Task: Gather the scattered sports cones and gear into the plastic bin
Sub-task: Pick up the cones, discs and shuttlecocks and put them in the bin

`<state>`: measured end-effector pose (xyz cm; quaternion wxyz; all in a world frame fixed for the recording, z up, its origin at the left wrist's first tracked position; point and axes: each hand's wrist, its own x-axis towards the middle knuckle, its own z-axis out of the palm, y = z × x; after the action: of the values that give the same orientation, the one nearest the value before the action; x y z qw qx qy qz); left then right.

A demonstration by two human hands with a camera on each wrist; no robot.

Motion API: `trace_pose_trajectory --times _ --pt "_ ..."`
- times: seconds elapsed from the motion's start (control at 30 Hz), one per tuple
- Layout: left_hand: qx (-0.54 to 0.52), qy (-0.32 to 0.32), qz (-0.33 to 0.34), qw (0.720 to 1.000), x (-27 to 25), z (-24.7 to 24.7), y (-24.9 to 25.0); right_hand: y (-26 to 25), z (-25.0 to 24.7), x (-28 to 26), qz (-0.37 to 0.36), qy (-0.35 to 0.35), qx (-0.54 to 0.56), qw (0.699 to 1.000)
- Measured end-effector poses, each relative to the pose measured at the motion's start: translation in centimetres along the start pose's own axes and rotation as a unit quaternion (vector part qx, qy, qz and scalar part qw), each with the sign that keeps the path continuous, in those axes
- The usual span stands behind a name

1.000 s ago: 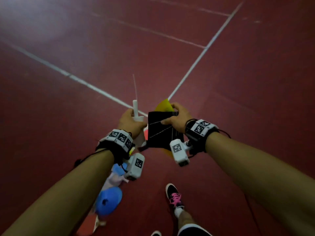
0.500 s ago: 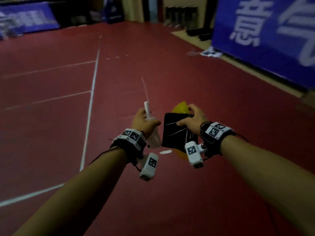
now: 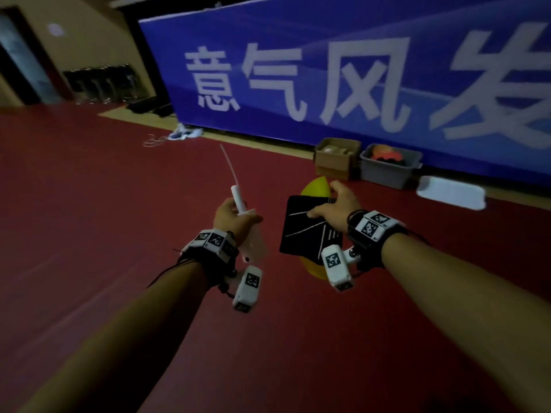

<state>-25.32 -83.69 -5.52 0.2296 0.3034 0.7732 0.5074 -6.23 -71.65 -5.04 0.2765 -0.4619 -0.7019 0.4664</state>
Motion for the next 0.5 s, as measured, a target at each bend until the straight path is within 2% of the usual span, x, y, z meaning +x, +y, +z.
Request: trace_pose_trajectory --times 0.2,0.4,0.5 --pt "0.008 -0.073 0.036 0.997 7.5 7.9 3.0 3.0 -4.2 6.7 0.027 0.048 0.005 0.998" --pt "0.001 -0.125 0.027 0.992 17.8 12.5 2.3 4.3 -1.9 15.4 0.050 0.081 -0.013 0.995" --pt "0.018 -0.147 0.041 0.988 23.8 13.0 2.9 2.9 -0.3 20.7 0.055 0.102 -0.020 0.993"
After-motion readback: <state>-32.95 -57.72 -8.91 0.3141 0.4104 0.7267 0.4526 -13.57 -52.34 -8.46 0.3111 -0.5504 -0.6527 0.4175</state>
